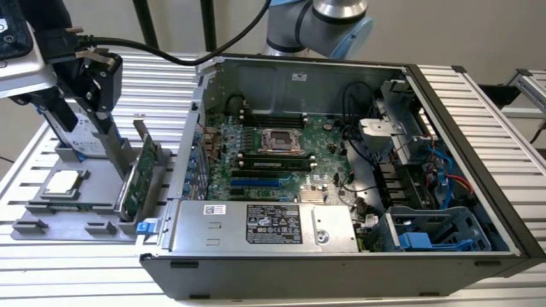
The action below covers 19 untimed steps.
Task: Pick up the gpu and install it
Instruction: 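Pick up the gpu and move the gpu toward the slot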
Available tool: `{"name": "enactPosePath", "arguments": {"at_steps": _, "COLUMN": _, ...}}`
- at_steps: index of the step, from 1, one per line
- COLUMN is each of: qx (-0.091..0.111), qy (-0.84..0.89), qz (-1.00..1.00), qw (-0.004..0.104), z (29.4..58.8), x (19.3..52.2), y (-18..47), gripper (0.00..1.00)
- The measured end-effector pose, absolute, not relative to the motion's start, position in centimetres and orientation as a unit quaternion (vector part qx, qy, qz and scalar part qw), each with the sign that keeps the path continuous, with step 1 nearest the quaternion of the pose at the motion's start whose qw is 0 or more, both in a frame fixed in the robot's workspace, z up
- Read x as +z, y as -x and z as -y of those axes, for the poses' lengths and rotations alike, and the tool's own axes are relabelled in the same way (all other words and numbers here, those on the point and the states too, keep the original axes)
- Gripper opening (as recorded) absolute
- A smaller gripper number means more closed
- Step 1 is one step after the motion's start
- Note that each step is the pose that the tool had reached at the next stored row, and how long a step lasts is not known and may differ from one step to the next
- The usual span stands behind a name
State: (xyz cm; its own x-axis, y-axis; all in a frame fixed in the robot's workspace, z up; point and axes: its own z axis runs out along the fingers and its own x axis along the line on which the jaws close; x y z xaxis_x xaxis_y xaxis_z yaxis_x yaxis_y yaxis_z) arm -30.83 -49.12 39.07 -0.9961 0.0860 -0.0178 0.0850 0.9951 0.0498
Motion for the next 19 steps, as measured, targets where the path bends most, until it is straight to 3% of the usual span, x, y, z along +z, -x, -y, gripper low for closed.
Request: {"name": "enactPosePath", "arguments": {"at_steps": 19, "qx": 0.025, "qy": -0.043, "qz": -0.999, "qw": 0.010, "z": 49.12, "x": 38.06, "y": 30.83, "gripper": 1.00}}
